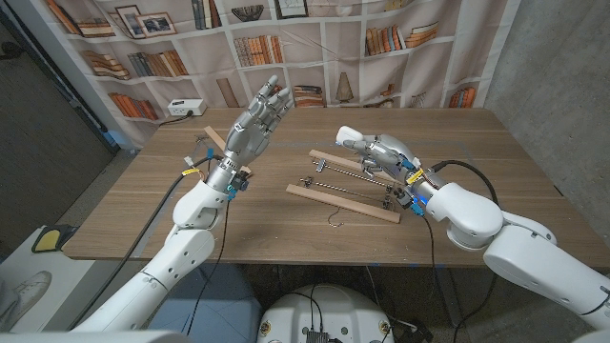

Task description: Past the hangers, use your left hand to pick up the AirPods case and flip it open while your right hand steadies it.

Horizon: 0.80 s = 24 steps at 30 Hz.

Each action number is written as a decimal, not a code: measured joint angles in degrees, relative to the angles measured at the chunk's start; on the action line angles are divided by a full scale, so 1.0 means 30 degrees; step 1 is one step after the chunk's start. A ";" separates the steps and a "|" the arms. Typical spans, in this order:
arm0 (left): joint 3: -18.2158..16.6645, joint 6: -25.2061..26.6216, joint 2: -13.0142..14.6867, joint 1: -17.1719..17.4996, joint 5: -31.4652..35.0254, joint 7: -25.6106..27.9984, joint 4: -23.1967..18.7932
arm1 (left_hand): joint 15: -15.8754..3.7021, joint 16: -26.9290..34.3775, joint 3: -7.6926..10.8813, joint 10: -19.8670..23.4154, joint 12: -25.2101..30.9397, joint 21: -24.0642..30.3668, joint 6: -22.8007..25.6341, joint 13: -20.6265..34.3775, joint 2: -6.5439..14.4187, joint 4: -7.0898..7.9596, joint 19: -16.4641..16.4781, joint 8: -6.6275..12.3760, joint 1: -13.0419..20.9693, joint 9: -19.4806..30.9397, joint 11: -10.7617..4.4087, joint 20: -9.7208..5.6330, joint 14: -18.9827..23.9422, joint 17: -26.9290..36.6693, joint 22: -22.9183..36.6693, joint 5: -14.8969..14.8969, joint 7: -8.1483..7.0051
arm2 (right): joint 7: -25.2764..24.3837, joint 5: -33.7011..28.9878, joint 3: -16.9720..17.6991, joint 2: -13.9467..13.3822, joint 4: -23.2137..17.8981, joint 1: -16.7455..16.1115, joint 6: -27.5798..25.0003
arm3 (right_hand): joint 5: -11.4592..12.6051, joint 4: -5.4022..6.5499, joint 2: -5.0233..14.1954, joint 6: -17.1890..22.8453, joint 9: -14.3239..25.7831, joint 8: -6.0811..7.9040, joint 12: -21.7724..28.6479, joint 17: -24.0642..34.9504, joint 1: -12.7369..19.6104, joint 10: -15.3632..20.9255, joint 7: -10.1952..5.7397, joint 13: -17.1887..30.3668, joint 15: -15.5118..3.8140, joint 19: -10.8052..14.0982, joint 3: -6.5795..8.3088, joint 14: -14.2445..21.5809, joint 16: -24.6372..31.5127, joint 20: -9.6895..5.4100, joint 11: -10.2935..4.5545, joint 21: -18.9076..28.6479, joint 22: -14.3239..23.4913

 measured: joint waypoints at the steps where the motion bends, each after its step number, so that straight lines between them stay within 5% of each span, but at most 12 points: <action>1: -0.0047 -0.0031 0.0080 0.0061 0.0026 0.0028 0.0021 | -0.0108 0.0000 0.0000 0.0000 0.0000 0.0000 0.0026 0.0000 0.0000 0.0000 0.0041 0.0000 0.0000 -0.0001 0.0000 -0.0137 -0.0025 0.0000 0.0000 0.0000 0.0026 | -0.0029 -0.0065 0.0069 -0.0102 -0.0106 -0.0007 -0.0147 | 0.0000 0.0000 -0.0070 0.0000 -0.0001 0.0000 0.0000 0.0000 0.0071 0.0000 0.0000 0.0011 0.0000 0.0000 0.0000 0.0000 0.0000 0.0000 0.0000 0.0000 0.0000; 24: -0.1136 0.0487 0.2045 0.0854 0.1913 0.2406 -0.1188 | -0.0303 0.0000 0.0270 0.0176 0.0076 0.0000 0.0231 -0.0182 0.0550 -0.0270 0.0299 -0.0108 0.0400 0.0000 0.0035 -0.0016 0.0190 -0.0093 0.0003 0.0081 0.0027 | 0.0168 -0.1209 -0.0014 -0.1398 -0.1573 0.0950 -0.3273 | -0.0022 0.0000 0.0022 0.0000 0.0008 -0.0032 0.0000 0.0001 0.0228 -0.0027 0.0000 0.0111 -0.0001 0.0000 0.0000 0.0000 0.0000 0.0000 -0.0018 0.0000 -0.0055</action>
